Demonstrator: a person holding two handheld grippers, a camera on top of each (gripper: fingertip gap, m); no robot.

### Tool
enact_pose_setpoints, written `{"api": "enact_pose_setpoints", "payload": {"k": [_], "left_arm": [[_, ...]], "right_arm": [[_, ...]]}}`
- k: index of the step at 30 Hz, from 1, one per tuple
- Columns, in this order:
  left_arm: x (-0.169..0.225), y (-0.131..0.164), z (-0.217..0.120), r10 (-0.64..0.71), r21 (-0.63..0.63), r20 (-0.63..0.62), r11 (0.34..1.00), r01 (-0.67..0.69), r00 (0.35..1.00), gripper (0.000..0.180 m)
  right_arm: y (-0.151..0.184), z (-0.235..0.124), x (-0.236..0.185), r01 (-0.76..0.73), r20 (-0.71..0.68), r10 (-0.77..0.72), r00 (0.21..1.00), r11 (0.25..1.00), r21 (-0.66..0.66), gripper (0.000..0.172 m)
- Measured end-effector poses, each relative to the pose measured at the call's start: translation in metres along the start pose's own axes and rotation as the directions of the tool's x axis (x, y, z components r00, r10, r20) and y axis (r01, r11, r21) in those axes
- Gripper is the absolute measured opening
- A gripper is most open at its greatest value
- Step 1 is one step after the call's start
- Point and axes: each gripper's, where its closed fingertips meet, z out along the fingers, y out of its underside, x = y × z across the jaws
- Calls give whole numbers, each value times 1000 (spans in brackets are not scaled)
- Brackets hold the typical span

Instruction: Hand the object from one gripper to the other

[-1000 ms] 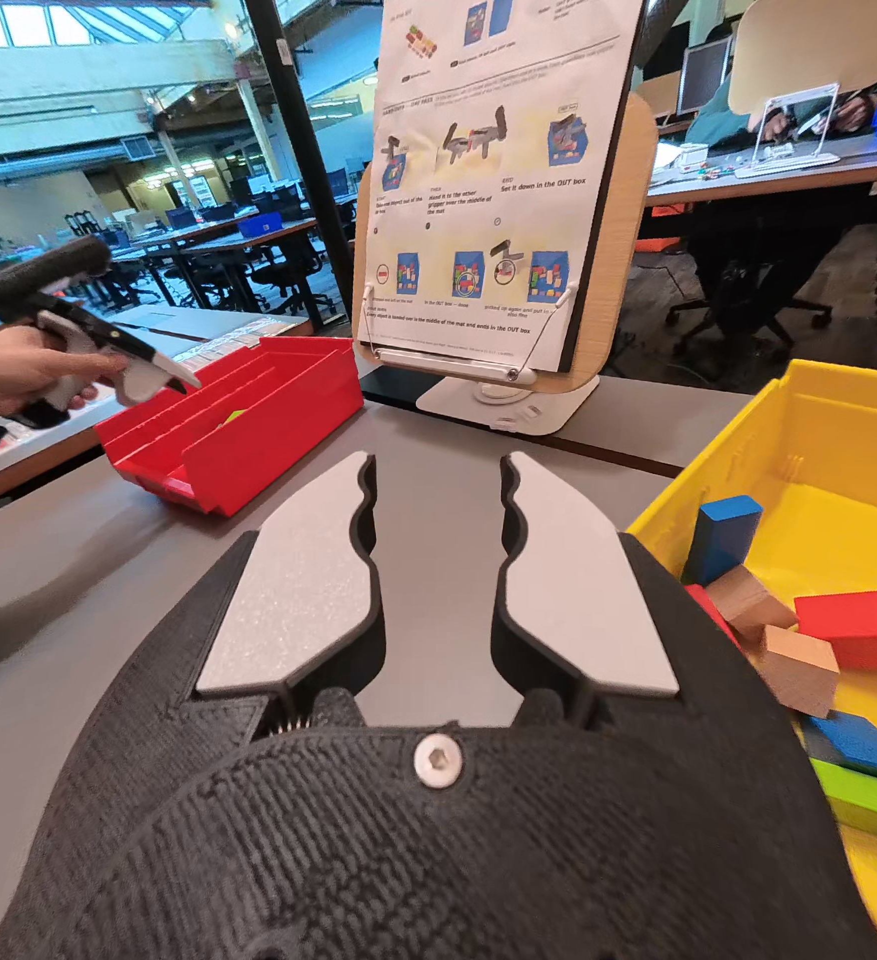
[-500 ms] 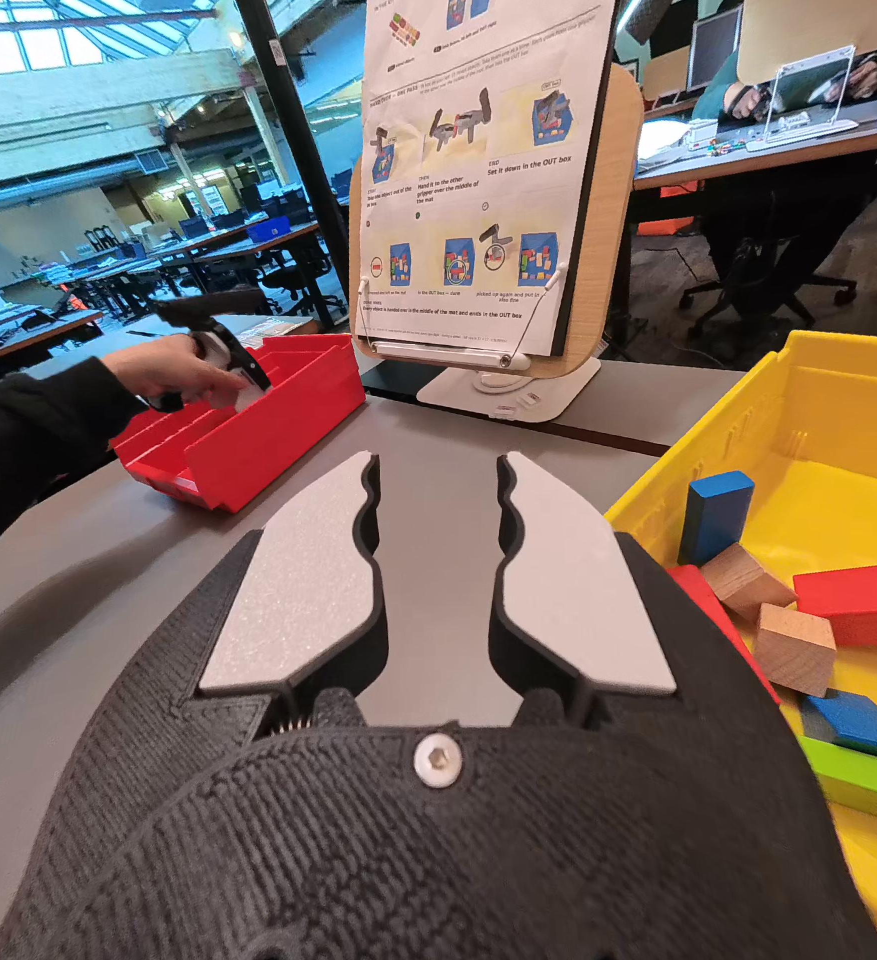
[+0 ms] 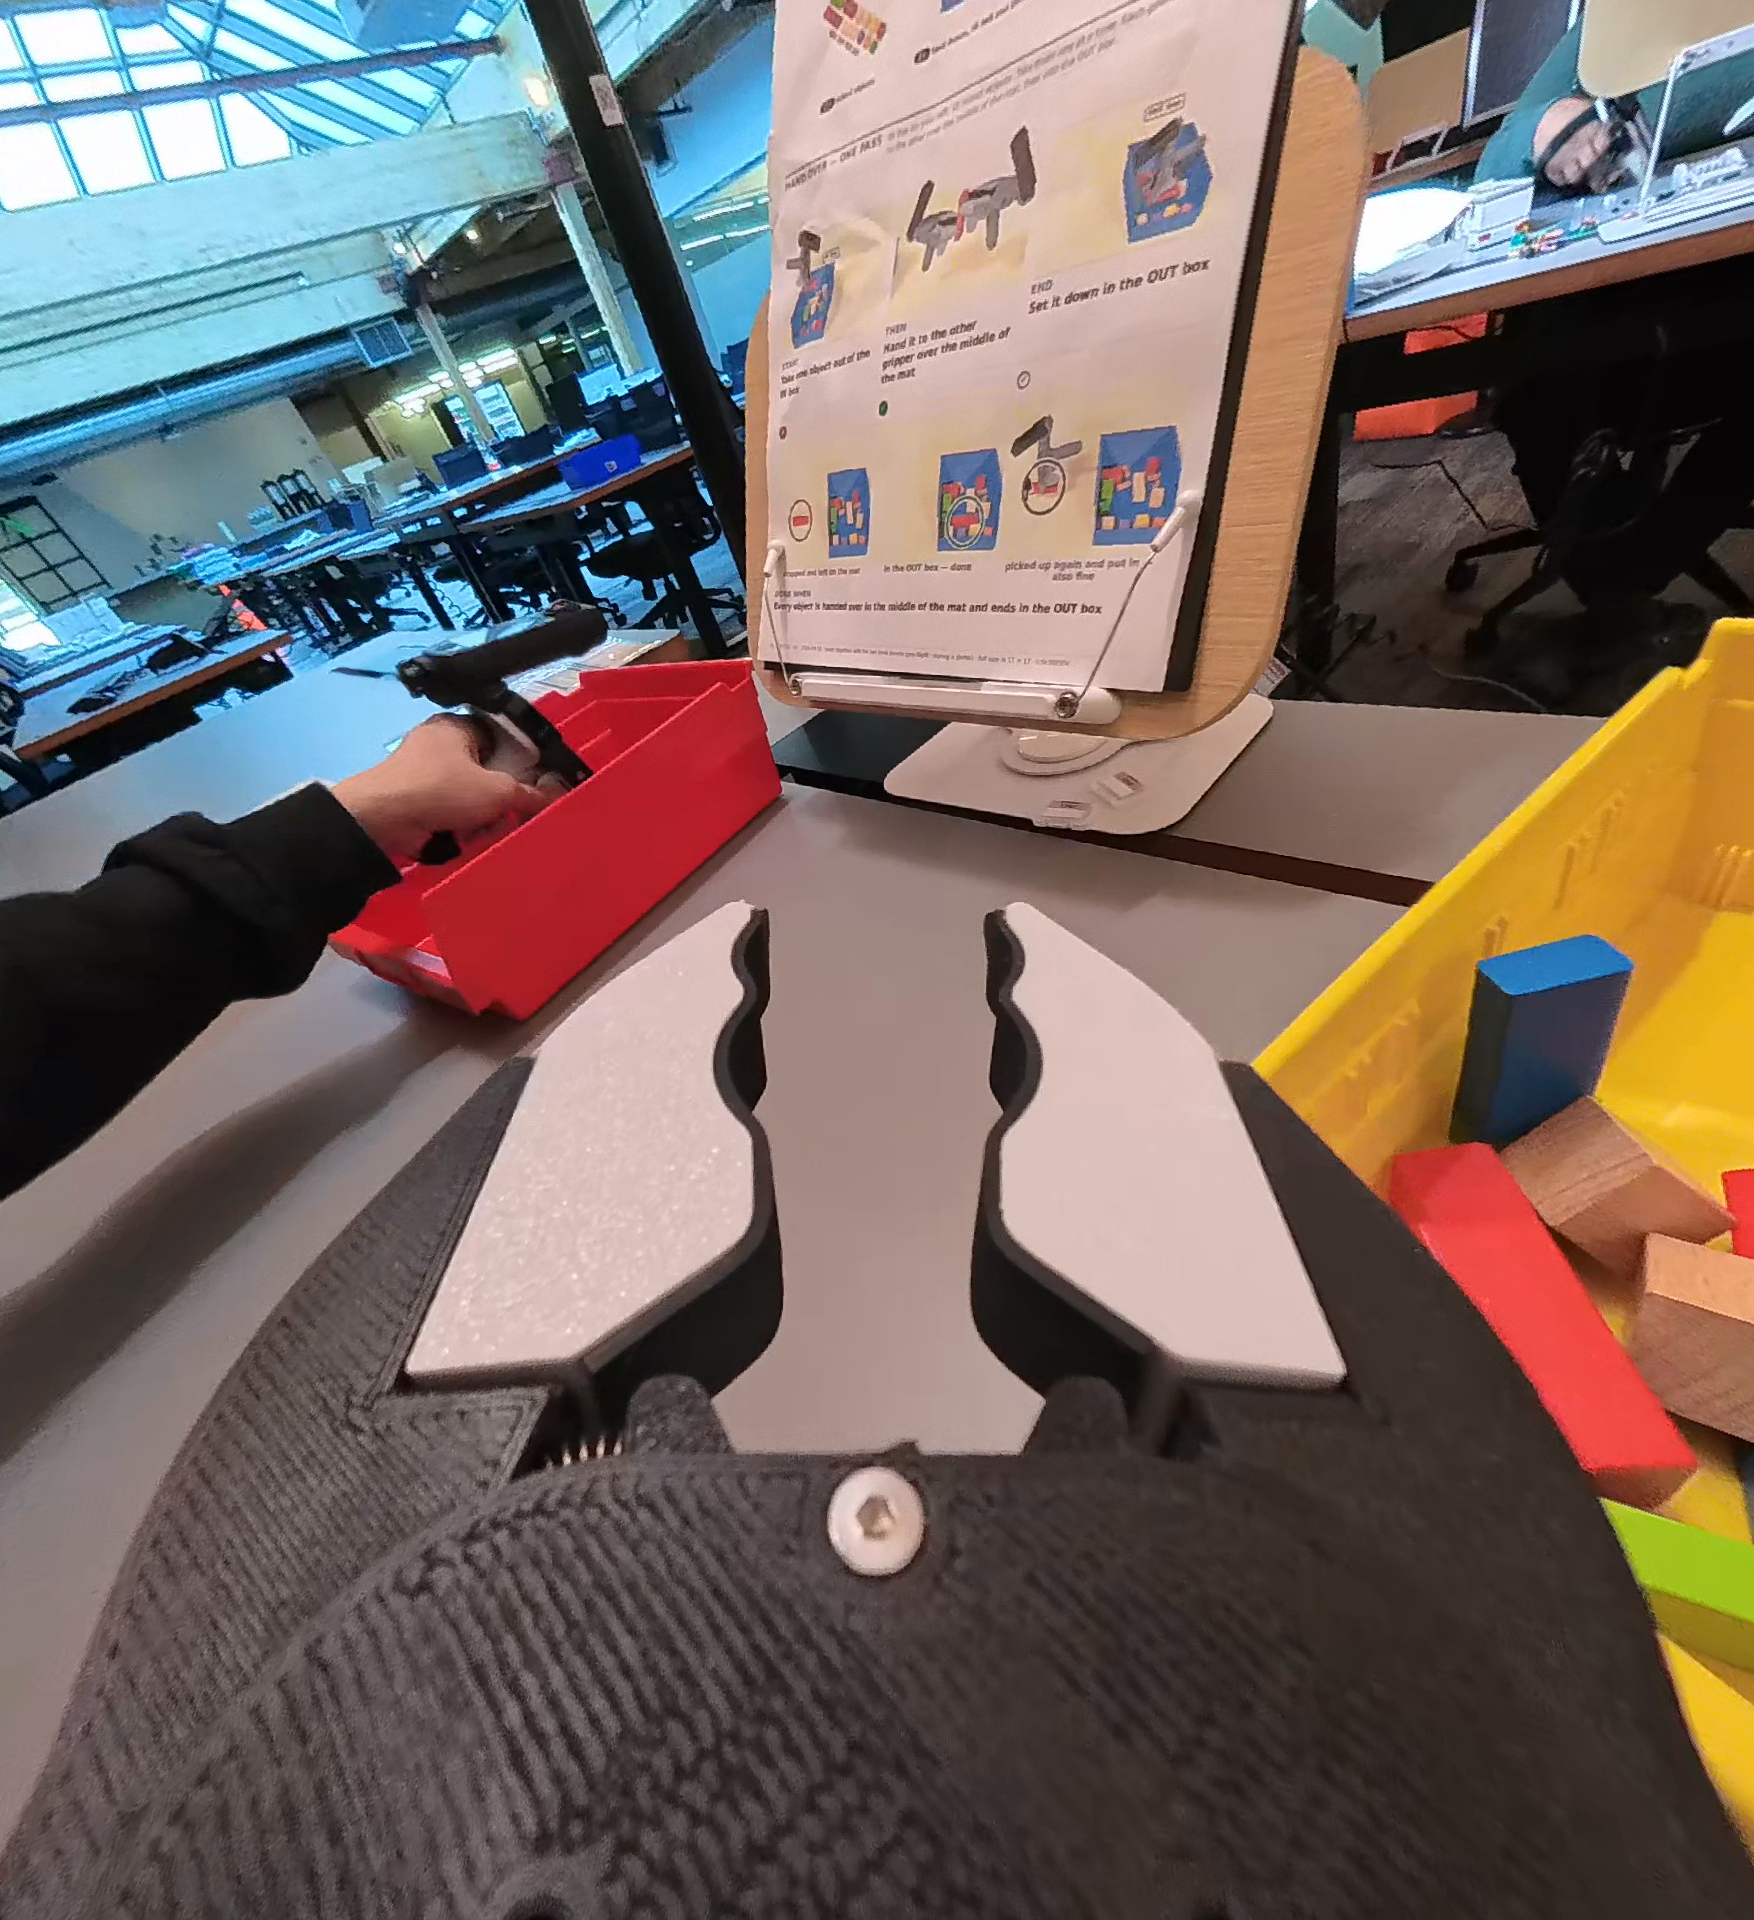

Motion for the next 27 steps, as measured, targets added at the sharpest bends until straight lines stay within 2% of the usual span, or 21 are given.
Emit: {"api": "enact_pose_setpoints", "payload": {"k": [1, 5, 9, 11, 14, 19, 24, 27], "left_arm": [[5, 0, -5, 20, 23, -26, 1000, -19, 999, 33], [40, -10, -57, 123, 216, -175, 973, -84, 977, 32], [108, -7, -139, 360, 449, -352, 875, -181, 864, 32], [149, 5, -176, 499, 551, -414, 803, -226, 761, 32], [213, 31, -222, 686, 688, -464, 678, -260, 560, 32], [299, 80, -268, 887, 844, -409, 457, -281, 213, 32], [342, 105, -283, 927, 895, -375, 369, -251, 26, 32], [357, 111, -288, 930, 905, -368, 351, -240, -28, 32]], "right_arm": [[0, 1, -2, 3, 3, -3, 1000, 1000, -4, 40], [0, 6, -12, 27, 24, -27, 999, 1000, -8, 40], [1, 16, -33, 70, 85, -68, 994, 997, -21, 46], [2, 23, -48, 80, 137, -75, 988, 996, -28, 51], [1, 30, -77, 82, 249, -76, 965, 997, -12, 55], [-8, 33, -118, 15, 437, -40, 899, 998, 59, 56], [-21, 26, -135, -2, 517, -73, 853, 990, 142, 56], [-19, 25, -139, 52, 529, -131, 838, 985, 162, 56]]}}
